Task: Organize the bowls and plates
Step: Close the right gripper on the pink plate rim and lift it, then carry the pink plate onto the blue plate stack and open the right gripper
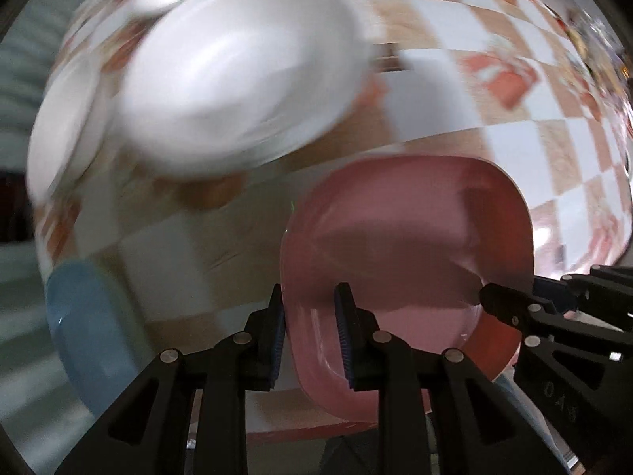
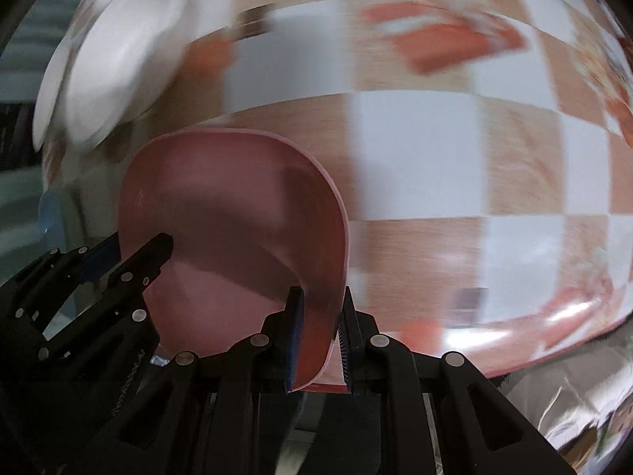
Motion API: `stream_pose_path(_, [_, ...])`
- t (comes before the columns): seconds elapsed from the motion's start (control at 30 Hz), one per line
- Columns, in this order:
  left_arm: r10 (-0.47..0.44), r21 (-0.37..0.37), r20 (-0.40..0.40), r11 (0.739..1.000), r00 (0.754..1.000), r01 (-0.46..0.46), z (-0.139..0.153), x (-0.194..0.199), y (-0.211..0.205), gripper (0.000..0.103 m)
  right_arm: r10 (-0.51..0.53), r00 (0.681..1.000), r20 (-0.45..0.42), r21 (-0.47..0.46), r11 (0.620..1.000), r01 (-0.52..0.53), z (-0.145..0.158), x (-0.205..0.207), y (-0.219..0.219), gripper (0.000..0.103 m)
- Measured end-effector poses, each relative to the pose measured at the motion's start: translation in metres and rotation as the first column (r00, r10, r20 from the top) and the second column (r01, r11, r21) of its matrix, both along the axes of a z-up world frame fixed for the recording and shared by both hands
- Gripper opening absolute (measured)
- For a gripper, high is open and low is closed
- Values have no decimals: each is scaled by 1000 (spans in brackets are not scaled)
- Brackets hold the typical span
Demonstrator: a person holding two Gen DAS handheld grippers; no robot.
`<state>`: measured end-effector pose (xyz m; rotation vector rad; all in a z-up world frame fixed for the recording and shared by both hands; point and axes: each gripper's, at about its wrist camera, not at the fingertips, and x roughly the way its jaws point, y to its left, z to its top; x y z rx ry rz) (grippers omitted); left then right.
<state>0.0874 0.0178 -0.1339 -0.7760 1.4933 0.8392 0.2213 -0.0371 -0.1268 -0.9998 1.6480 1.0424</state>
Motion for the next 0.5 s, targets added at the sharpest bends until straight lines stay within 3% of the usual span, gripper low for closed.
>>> stream_pose_path(0.23, [101,23,-18,995,995,-100,2,-50,13,26,109,994,2,9,994,-109,1,-62,18,19])
stream_pose_path(0.5, [106,48,3,993,994,-106,2,-46,12,26,109,994,12,0,994,-109,1,-73,18,19])
